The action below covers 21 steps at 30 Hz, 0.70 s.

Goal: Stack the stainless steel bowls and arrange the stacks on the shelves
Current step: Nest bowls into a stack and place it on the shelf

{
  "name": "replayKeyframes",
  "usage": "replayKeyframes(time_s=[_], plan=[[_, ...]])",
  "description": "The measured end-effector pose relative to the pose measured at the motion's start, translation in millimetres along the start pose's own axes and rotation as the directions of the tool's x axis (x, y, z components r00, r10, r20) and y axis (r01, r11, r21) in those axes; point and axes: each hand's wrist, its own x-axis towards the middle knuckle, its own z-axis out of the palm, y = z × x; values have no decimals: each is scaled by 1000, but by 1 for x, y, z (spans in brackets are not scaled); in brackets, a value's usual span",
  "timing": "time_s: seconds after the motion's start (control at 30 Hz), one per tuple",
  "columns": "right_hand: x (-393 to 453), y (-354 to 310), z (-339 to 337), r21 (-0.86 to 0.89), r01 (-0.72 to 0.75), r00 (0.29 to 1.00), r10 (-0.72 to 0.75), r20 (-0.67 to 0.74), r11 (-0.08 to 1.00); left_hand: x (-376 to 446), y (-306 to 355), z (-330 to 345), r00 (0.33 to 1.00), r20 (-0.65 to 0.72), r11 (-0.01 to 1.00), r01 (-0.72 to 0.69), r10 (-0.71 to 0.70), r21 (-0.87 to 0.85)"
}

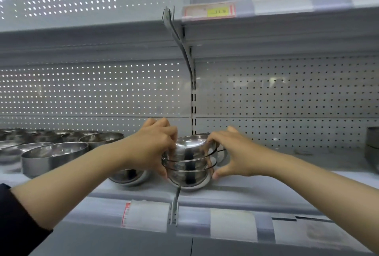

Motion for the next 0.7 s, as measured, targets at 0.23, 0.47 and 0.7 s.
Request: replayKeyframes(time_s=[0.23, 0.47, 0.7], plan=[[3, 0, 1, -17, 36, 999, -36, 29, 999, 1, -2, 3, 991, 134, 998, 9, -1, -62], [7, 6, -7, 91, 16, 991, -28, 134, 996, 4, -3, -8, 980, 199, 977, 23, 20, -212], [0, 28, -47, 122, -44, 996, 34, 88, 992, 20, 9, -45, 999, 30, 874, 51, -41, -483]])
